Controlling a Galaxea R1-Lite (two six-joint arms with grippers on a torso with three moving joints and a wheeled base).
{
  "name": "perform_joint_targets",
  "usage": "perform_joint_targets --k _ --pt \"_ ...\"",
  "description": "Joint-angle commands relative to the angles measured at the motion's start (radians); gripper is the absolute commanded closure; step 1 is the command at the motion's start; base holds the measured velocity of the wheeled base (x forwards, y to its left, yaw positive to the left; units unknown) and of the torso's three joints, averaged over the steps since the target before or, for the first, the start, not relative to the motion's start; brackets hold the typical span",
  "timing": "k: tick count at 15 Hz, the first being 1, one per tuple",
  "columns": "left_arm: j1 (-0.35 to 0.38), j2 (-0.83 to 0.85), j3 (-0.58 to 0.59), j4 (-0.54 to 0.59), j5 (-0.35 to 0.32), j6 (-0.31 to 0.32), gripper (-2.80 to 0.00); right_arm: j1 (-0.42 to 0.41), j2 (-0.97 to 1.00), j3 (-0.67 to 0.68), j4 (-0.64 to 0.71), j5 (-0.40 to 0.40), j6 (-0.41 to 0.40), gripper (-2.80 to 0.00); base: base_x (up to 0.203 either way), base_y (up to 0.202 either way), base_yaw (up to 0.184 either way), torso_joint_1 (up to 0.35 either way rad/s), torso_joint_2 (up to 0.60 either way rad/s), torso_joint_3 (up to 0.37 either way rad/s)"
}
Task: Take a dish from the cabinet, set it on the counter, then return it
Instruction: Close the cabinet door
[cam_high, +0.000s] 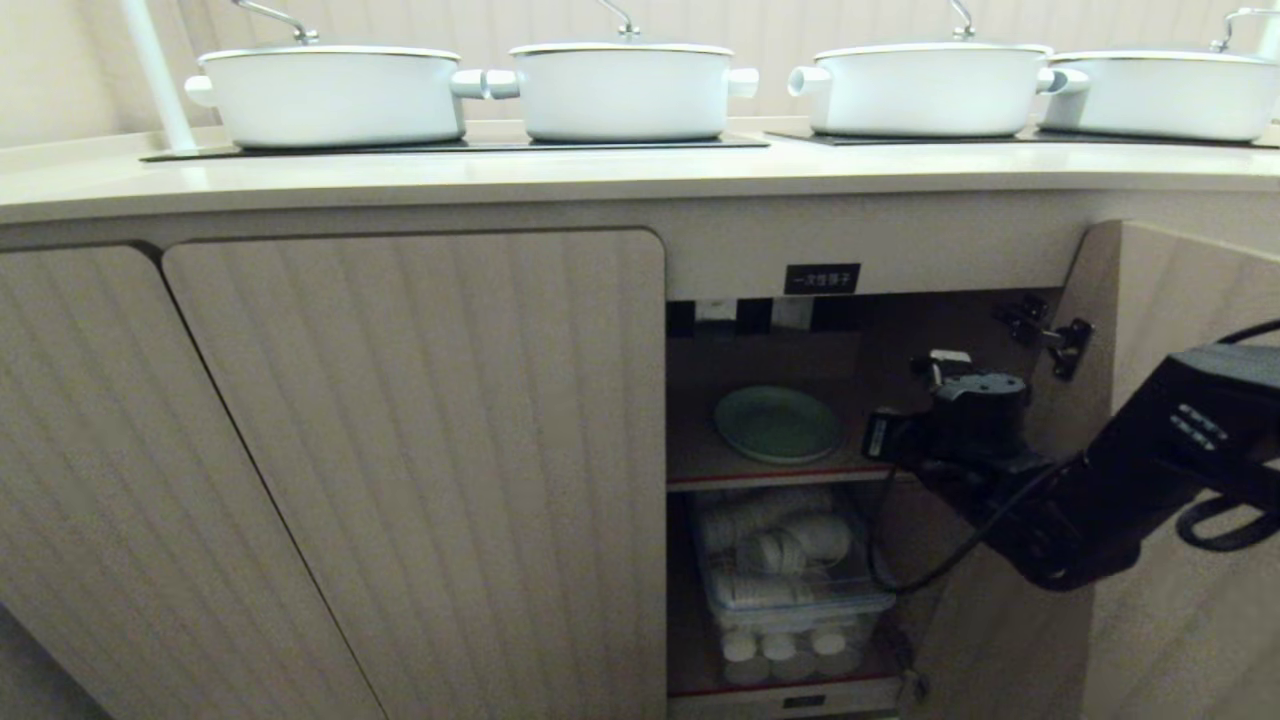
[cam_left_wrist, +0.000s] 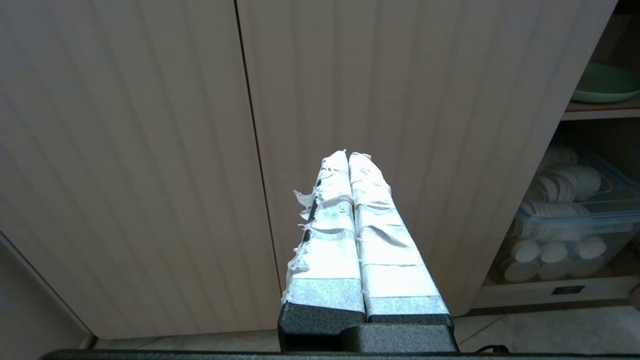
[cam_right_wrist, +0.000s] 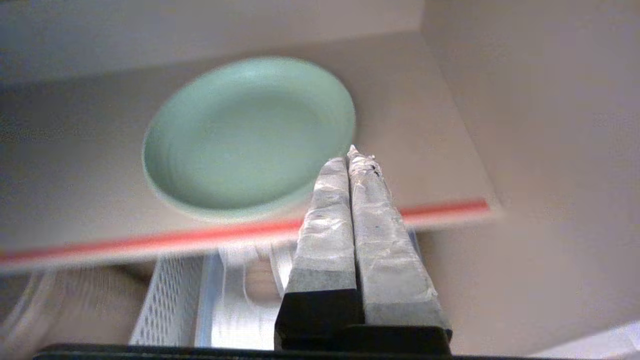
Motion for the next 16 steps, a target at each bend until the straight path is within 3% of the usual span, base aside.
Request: perform_joint_targets --k 1,9,16 --pt "0.001 0.0 0.0 0.0 0.0 0.0 0.0 0.0 -0.073 0.078 -0.015 -0.001 0.0 0.0 0.0 0.0 0.0 0.0 0.0 0.0" --pt "0.001 0.0 0.0 0.0 0.0 0.0 0.0 -0.003 -0.258 0.342 -0.094 0.011 -0.012 0.0 0.0 0.0 0.0 0.0 0.0 0.0" --pt "0.001 0.0 0.0 0.0 0.0 0.0 0.0 -0.003 -0.424 0.546 -0.078 0.068 -0.019 0.0 0.0 0.0 0.0 0.0 0.0 0.0"
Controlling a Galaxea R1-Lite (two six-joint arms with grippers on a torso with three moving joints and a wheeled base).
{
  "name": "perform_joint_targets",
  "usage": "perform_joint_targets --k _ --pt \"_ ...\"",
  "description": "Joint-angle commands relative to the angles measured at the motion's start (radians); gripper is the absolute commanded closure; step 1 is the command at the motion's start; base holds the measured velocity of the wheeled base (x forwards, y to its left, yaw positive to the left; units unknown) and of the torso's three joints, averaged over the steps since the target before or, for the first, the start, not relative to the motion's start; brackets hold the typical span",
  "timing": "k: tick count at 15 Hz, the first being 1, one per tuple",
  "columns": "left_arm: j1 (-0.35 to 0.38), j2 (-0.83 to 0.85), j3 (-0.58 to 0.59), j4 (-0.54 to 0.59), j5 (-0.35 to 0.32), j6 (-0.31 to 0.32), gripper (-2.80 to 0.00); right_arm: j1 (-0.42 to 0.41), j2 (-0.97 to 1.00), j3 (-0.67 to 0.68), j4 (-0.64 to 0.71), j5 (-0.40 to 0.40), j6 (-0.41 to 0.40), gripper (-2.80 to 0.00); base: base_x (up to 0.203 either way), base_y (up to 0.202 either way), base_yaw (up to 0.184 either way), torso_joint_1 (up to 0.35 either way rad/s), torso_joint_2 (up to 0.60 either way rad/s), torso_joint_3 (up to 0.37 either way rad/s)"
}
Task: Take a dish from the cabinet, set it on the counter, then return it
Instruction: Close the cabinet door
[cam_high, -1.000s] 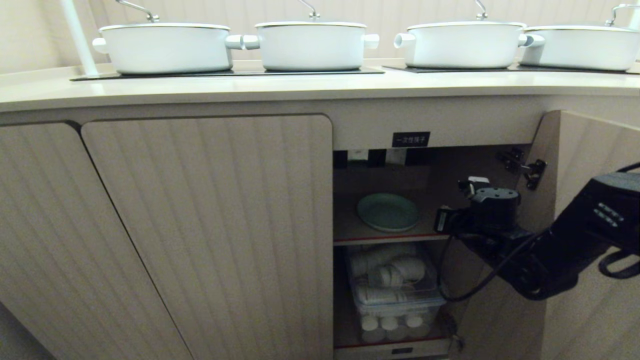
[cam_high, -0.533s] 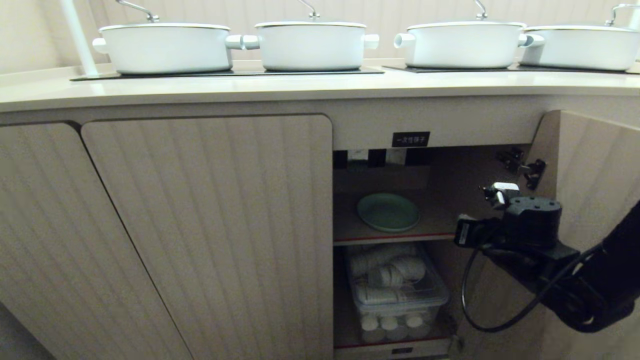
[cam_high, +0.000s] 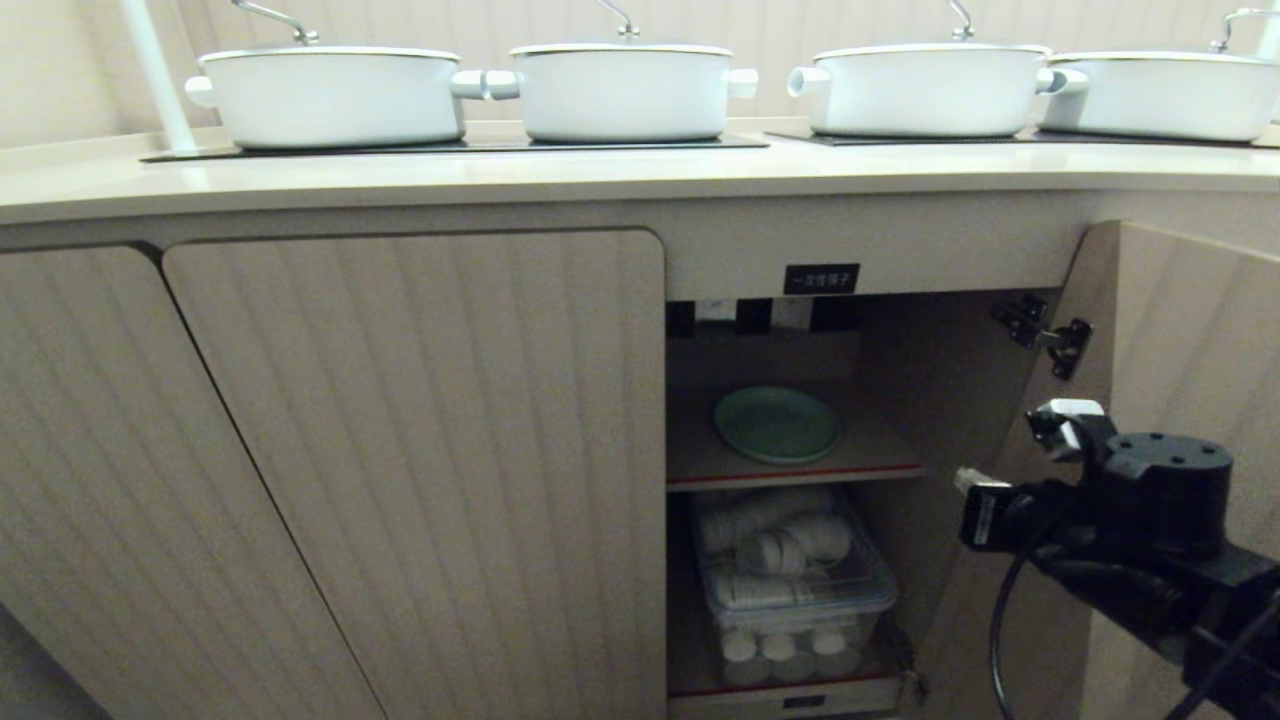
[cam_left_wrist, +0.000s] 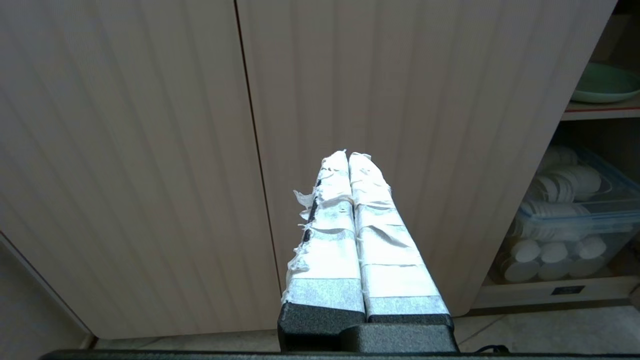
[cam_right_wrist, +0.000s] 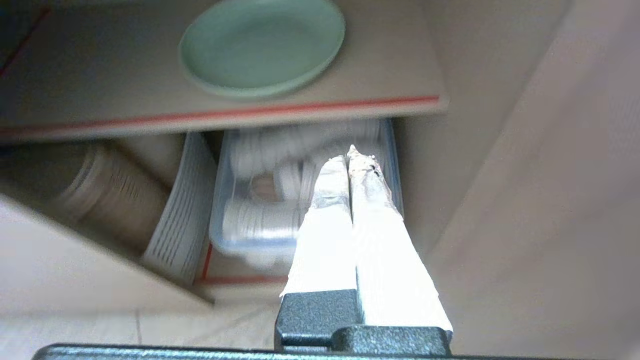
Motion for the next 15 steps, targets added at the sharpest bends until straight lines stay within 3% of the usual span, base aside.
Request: perform_joint_targets --k 1,9,15 --pt "0.001 0.0 0.0 0.0 0.0 0.0 0.0 0.002 -0.062 0.054 -0.007 0.009 0.001 0.0 0.0 0.0 0.0 0.0 0.0 0.0" --pt "0.0 0.0 0.0 -0.001 0.0 0.0 0.0 0.002 -0.202 0.293 0.035 0.081 -0.045 0.0 0.0 0.0 0.0 0.0 0.0 0.0" --pt "-0.001 0.0 0.0 0.0 0.0 0.0 0.0 -0.002 -0.265 0.308 0.168 0.093 -0.069 0.0 0.0 0.0 0.0 0.0 0.0 0.0"
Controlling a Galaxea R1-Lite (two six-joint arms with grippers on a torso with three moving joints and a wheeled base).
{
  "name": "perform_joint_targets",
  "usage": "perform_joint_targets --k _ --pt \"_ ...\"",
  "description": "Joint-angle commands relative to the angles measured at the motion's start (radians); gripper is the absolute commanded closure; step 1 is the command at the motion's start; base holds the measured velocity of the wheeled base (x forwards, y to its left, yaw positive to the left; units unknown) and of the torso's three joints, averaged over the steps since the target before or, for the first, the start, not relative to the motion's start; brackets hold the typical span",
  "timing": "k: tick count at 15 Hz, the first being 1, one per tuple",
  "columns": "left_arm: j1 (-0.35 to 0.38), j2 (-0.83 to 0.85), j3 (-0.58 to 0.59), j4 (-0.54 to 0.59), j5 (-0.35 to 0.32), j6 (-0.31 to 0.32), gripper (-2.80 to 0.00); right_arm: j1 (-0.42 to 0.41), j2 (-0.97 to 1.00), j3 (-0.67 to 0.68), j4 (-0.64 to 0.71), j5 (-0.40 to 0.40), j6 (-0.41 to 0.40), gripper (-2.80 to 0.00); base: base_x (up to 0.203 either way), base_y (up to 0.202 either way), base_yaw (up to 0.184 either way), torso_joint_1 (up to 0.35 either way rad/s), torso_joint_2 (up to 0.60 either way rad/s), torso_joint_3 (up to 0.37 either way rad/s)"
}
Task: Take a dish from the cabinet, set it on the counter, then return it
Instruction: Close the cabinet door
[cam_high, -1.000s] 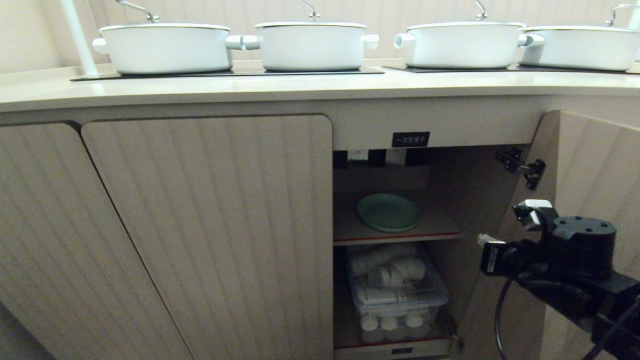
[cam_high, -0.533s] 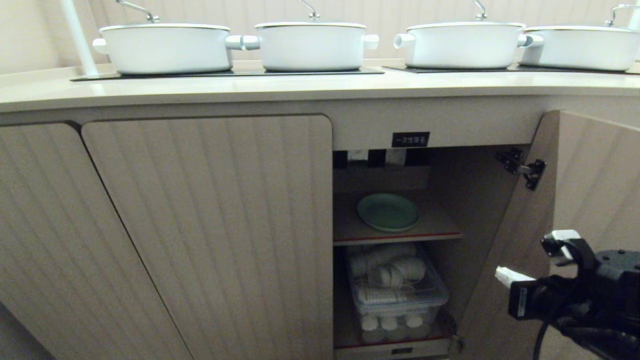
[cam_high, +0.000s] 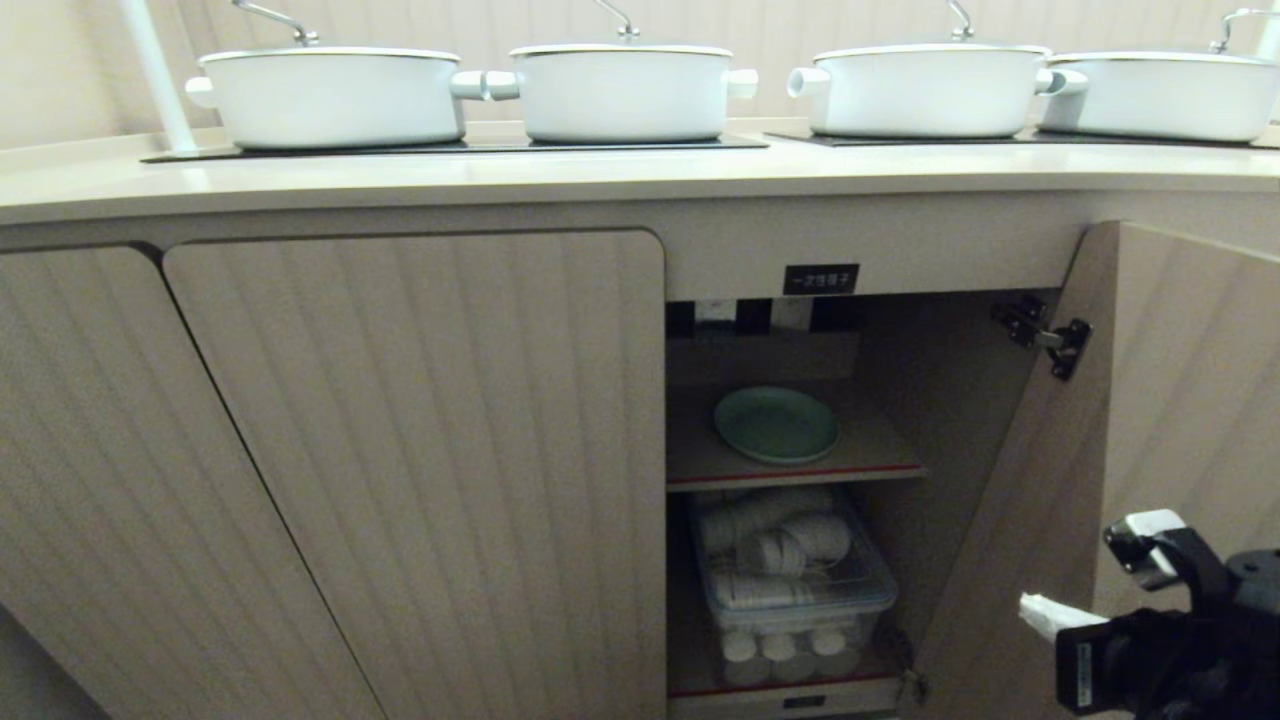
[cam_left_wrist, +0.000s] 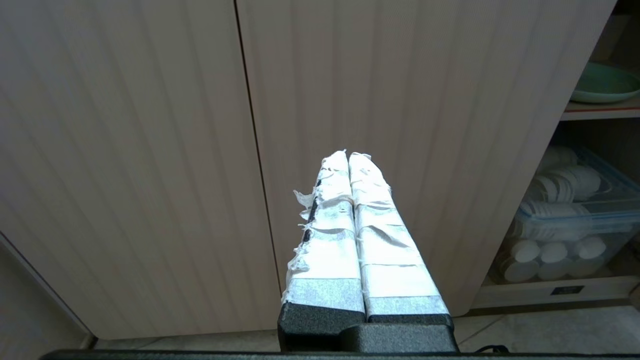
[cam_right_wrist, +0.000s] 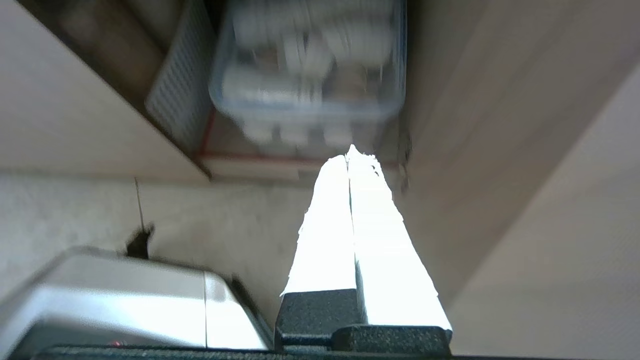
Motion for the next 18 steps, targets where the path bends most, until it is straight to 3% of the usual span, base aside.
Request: perform_joint_targets --k 1,8,18 --pt "0.001 0.0 0.0 0.0 0.0 0.0 0.0 0.0 -0.027 0.001 0.043 -0.004 0.0 0.0 0.0 0.0 0.0 0.0 0.0 0.0" --pt "0.001 0.0 0.0 -0.001 0.0 0.0 0.0 -0.008 -0.162 0.001 0.259 -0.006 -0.006 0.0 0.0 0.0 0.0 0.0 0.0 0.0" --pt "0.001 0.0 0.0 0.0 0.0 0.0 0.0 -0.008 -0.463 0.001 0.579 -0.007 -0.078 0.0 0.0 0.0 0.0 0.0 0.0 0.0"
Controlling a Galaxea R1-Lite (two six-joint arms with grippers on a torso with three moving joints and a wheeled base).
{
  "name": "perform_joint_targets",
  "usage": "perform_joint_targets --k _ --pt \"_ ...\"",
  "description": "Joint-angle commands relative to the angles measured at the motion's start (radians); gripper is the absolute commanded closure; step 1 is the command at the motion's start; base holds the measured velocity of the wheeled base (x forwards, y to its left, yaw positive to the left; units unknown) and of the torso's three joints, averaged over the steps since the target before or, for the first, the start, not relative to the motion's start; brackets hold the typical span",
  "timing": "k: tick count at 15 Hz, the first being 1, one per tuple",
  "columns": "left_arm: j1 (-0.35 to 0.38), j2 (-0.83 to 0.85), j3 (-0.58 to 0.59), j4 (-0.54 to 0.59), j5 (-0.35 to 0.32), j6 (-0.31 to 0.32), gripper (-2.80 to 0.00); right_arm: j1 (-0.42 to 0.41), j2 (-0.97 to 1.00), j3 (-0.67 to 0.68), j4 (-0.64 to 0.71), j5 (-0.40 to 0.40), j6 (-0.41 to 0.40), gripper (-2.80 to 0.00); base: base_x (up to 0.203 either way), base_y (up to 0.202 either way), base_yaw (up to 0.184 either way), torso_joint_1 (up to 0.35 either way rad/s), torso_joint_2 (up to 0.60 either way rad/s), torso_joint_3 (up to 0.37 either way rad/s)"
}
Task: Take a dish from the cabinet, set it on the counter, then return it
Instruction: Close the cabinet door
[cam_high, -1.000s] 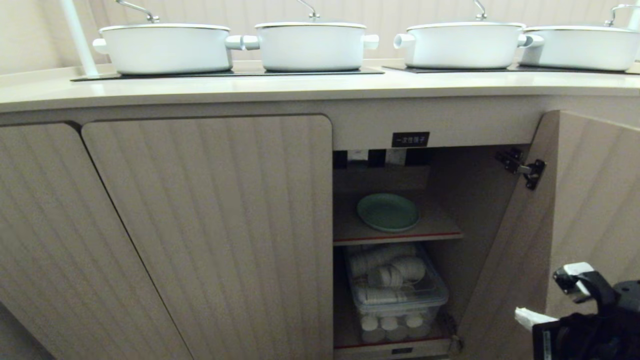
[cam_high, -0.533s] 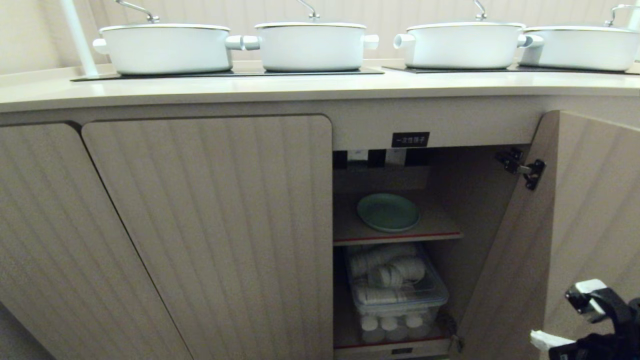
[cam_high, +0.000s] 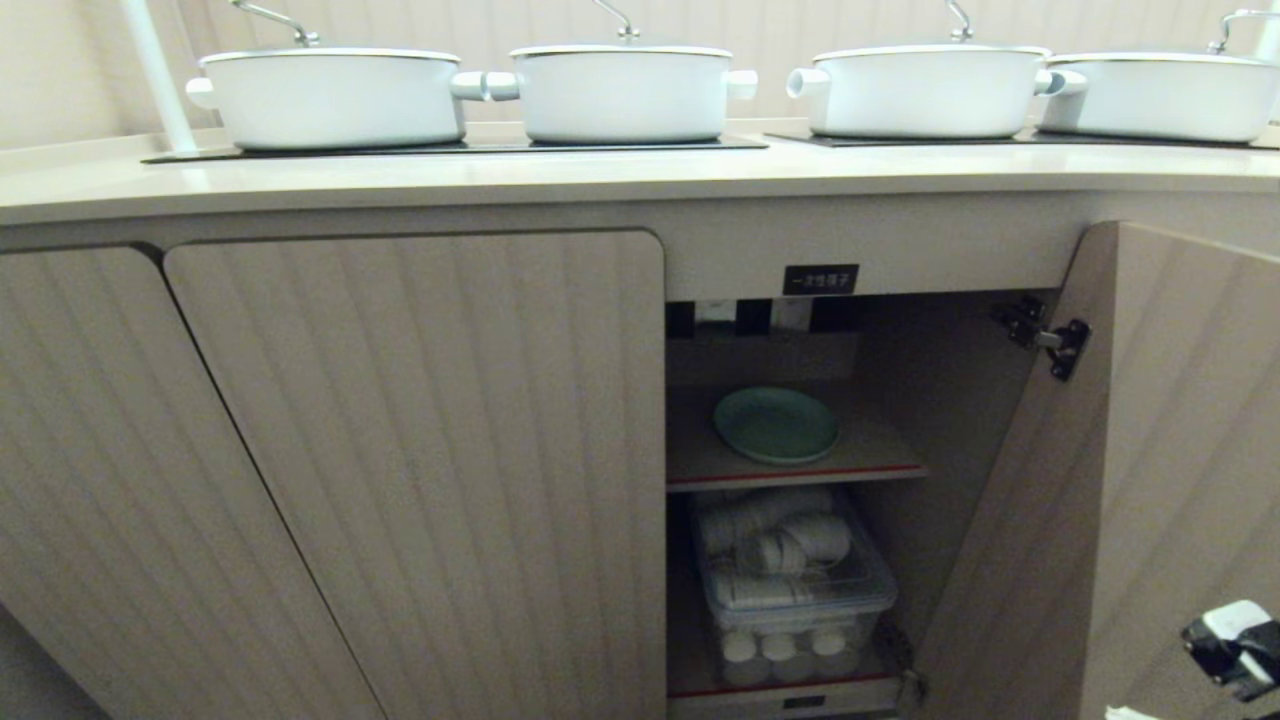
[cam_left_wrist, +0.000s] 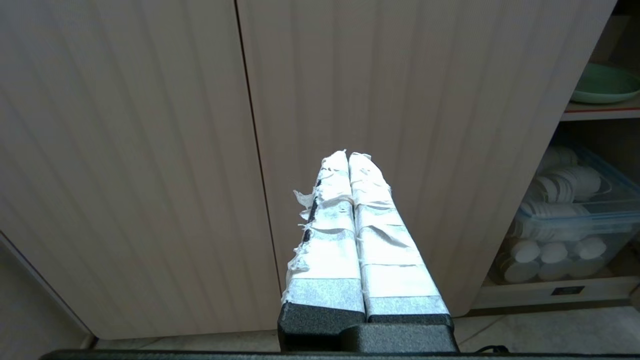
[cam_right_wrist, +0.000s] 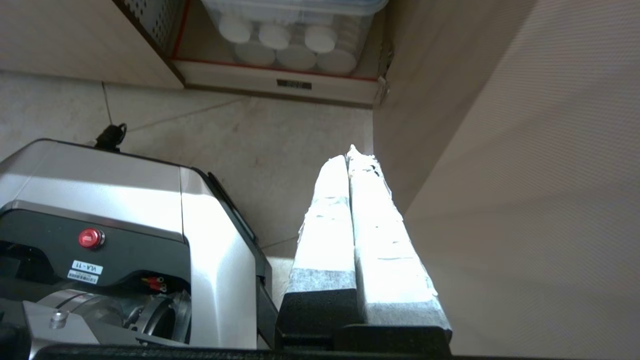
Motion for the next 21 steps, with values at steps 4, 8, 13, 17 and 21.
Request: perform_joint_targets --k 4,8,13,17,21 --pt "-0.001 0.0 0.0 0.0 0.0 0.0 0.0 -0.001 -0.208 0.0 0.106 -0.002 -0.018 0.0 0.0 0.0 0.0 0.0 0.0 0.0" --pt "0.0 0.0 0.0 0.0 0.0 0.0 0.0 -0.083 -0.4 0.0 0.279 0.005 -0.12 0.0 0.0 0.0 0.0 0.0 0.0 0.0" --pt "0.0 0.0 0.0 0.0 0.0 0.0 0.0 -0.168 -0.592 0.0 0.377 0.074 -0.188 0.0 0.0 0.0 0.0 0.0 0.0 0.0" --pt "0.0 0.0 0.0 0.0 0.0 0.0 0.0 -0.233 -0.72 -0.001 0.433 0.102 -0.191 0.0 0.0 0.0 0.0 0.0 0.0 0.0" --pt "0.0 0.0 0.0 0.0 0.0 0.0 0.0 -0.177 -0.817 -0.003 0.441 0.103 -0.187 0.0 0.0 0.0 0.0 0.0 0.0 0.0"
